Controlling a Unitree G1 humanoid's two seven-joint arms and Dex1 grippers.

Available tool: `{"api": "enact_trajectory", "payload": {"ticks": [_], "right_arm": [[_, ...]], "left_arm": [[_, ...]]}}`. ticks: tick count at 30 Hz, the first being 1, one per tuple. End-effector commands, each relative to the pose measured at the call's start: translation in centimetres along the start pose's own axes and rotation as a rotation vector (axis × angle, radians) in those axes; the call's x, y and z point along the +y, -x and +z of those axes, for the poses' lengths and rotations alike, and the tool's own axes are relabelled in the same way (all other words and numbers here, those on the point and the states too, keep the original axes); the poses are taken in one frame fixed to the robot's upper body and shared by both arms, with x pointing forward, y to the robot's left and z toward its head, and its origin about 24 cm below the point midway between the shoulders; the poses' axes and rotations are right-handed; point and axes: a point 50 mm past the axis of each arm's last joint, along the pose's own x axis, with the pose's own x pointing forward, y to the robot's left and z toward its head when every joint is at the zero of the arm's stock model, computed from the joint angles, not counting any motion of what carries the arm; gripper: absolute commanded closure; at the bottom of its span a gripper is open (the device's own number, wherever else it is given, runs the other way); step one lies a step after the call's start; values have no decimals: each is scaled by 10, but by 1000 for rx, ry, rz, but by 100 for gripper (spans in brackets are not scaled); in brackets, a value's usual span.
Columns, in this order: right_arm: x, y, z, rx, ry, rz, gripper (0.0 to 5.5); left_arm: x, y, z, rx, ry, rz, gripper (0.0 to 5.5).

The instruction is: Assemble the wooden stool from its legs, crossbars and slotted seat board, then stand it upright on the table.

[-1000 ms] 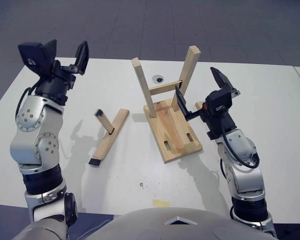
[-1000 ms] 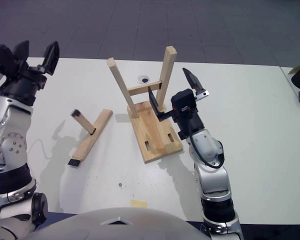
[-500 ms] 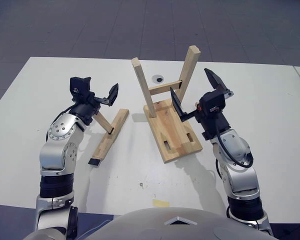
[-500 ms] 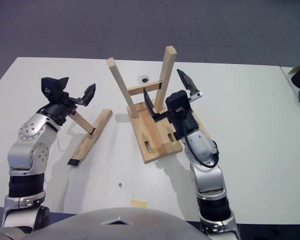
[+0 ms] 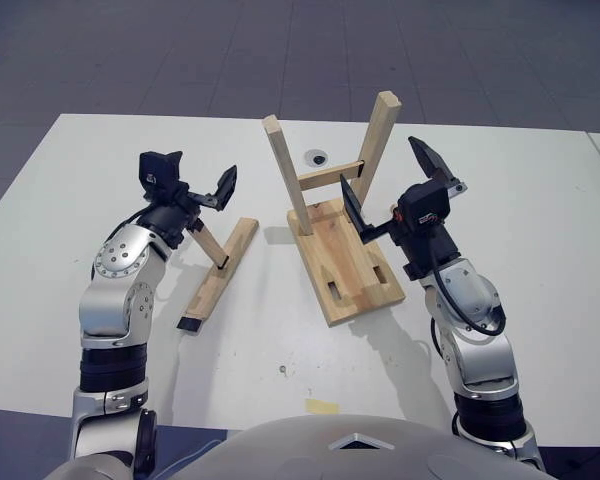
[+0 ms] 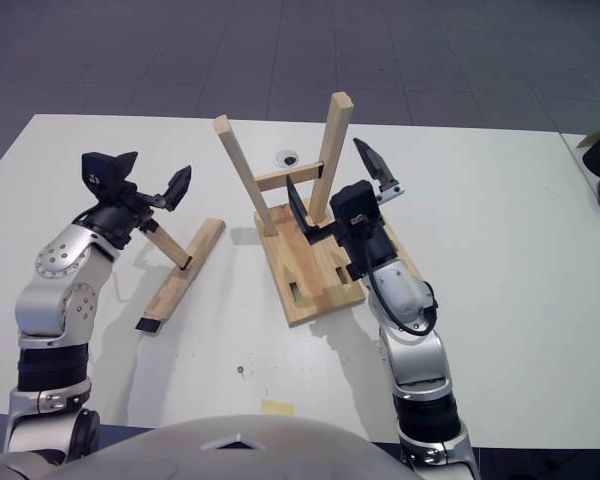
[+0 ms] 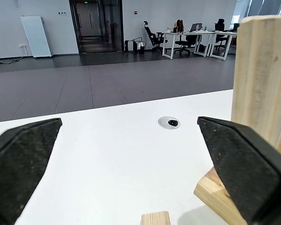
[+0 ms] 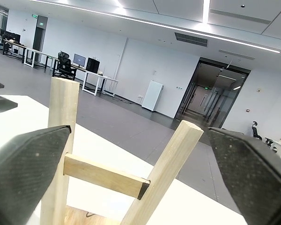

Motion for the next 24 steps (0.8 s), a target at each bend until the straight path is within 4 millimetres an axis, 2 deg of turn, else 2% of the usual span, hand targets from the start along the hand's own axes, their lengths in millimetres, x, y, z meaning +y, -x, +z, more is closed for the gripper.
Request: {"api": "enact_trajectory", "payload": {"ticks": [1, 6, 10, 12, 13, 16, 18, 20, 21, 24], "right_arm": [[0, 0, 0, 0, -3, -10, 10], [-1, 0, 1, -5, -3, -9, 10], [-2, -1, 2, -9, 0, -8, 10], [-3, -1, 3, -11, 0, -9, 10], [-3, -1, 3, -11, 0, -8, 10], [-2, -1, 2, -5, 1, -2, 10], [-2, -1, 1, -3, -1, 3, 10], [-2, -1, 1, -1, -2, 6, 10], [-3, -1, 1, 0, -4, 5, 10], [-2, -1, 1, 2, -8, 9, 10]], "left_arm": [[-2, -3, 11, -19, -65, -22, 11], [2, -2, 29, -76, -101, -6, 11], [9, 2, 66, -201, -101, 43, 11], [7, 3, 67, -195, -75, 35, 11], [3, 3, 52, -112, -60, 12, 11], [-9, 14, -23, 274, -79, -69, 11], [-19, 26, -62, 437, -39, -112, 11], [-20, 30, -78, 494, -3, -98, 11], [-18, 30, -80, 496, -8, -82, 11], [-19, 21, -64, 425, -21, -84, 11]]}}
